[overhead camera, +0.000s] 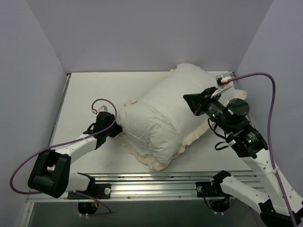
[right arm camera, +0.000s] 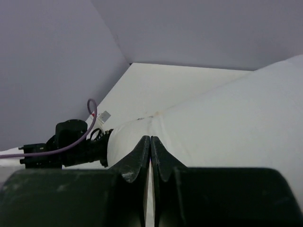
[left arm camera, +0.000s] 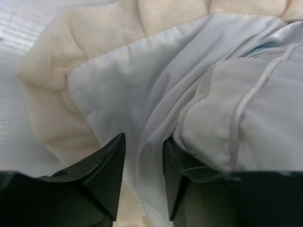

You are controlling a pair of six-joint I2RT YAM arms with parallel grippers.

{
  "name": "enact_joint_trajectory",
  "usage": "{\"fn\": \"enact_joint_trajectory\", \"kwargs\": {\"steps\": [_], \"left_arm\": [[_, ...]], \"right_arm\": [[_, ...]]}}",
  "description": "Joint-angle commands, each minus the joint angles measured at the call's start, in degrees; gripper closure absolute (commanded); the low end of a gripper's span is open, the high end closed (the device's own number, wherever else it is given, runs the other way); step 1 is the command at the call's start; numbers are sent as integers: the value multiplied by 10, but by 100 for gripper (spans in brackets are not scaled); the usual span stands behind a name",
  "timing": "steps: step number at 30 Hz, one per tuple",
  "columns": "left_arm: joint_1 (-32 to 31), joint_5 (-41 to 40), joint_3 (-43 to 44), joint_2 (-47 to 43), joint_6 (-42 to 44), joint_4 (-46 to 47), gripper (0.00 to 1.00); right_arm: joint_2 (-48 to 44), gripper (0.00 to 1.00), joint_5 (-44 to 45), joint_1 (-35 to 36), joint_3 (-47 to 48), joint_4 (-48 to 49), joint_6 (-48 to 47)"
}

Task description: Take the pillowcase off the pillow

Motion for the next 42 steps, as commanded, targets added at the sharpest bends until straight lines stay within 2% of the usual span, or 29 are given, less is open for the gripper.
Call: {"fn": "enact_joint_trajectory", "kwargs": {"steps": [1, 3, 5, 6, 8, 9, 10, 13, 16, 20, 21, 24, 25, 27, 28, 32, 37, 42], "left_arm": [[2, -4, 17, -66, 12, 81, 54], [2, -2, 37, -103, 20, 77, 41], [3, 1, 53, -137, 34, 44, 25], [4, 1, 69, -147, 39, 29, 22], [4, -3, 79, -184, 47, -12, 10], [5, -6, 81, -197, 47, -23, 7], [5, -10, 88, -211, 43, -76, 4], [6, -26, 116, -253, 36, -157, 6], [5, -42, 139, -280, 40, -293, 6], [3, -2, 138, -320, 38, -357, 6], [-6, 33, 132, -326, 25, -357, 6], [-46, 63, 96, -346, -11, -332, 6], [-97, 49, 88, -349, -38, -306, 6], [-154, 17, 67, -347, -75, -279, 6], [-207, -22, 62, -336, -83, -243, 6], [-273, -59, 64, -266, -94, -163, 6], [-293, -56, 99, -162, -76, -108, 6], [-308, -23, 99, -121, -88, -32, 6]], "right_arm": [[43, 100, -89, 2, -19, 25, -11], [69, 97, -65, 3, -23, -10, -19], [79, 87, -53, 4, -37, -22, -28], [83, 76, -43, 5, -55, -27, -29], [83, 68, -30, 6, -76, -25, -27], [81, 63, -16, 8, -87, -24, -24], [82, 62, -7, 8, -105, -23, -21], [97, 54, 6, 10, -129, -15, -21], [127, 48, 5, 15, -152, 3, -22], [166, 42, 5, 23, -167, 57, -12], [173, 41, 5, 24, -168, 66, -8], [206, 36, -2, 30, -165, 104, 6], [216, 35, -3, 32, -164, 113, 9], [247, 31, 3, 49, -156, 135, 11], [257, 30, 8, 56, -152, 140, 10], [305, 27, 42, 89, -129, 142, -2], [305, 26, 55, 101, -135, 150, 9], [297, 26, 64, 105, -148, 157, 14]]}}
